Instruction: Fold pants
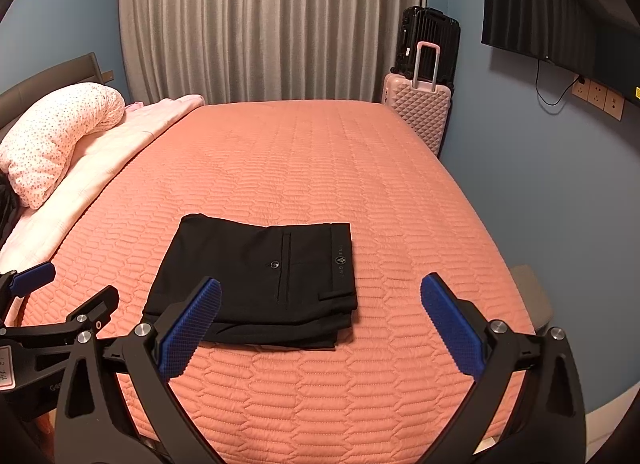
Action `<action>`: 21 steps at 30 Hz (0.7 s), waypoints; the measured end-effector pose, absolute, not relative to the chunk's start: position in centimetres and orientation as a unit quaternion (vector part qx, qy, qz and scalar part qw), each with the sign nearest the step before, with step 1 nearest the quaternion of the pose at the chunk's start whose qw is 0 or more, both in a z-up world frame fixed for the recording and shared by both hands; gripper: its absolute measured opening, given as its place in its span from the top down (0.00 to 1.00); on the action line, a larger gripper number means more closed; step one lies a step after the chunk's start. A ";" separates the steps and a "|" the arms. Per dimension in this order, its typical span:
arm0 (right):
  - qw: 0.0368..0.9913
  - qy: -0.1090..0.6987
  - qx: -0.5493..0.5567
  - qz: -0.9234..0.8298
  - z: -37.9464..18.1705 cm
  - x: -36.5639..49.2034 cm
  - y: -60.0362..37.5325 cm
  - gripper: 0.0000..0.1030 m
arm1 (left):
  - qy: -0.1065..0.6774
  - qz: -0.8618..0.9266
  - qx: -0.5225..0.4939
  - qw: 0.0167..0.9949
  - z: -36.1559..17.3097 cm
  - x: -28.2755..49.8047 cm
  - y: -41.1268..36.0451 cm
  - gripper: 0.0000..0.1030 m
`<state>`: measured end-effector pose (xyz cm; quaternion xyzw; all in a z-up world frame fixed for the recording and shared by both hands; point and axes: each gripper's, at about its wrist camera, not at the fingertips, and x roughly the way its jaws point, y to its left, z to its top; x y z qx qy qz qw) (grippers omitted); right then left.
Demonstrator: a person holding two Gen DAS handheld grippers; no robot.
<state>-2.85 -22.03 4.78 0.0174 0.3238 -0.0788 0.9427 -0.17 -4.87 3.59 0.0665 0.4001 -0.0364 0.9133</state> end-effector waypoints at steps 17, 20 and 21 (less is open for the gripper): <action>0.944 0.320 0.018 -0.075 4.7 -2.7 -21.9 0.04 | 0.385 -0.039 0.061 0.920 4.2 -0.3 -4.4 0.16; 0.945 0.319 0.018 -0.075 4.9 -2.7 -21.9 0.04 | 0.382 -0.033 0.060 0.922 4.4 -0.2 -4.1 0.16; 0.945 0.318 0.018 -0.075 4.9 -2.7 -21.8 0.04 | 0.381 -0.033 0.062 0.922 4.4 -0.2 -4.2 0.16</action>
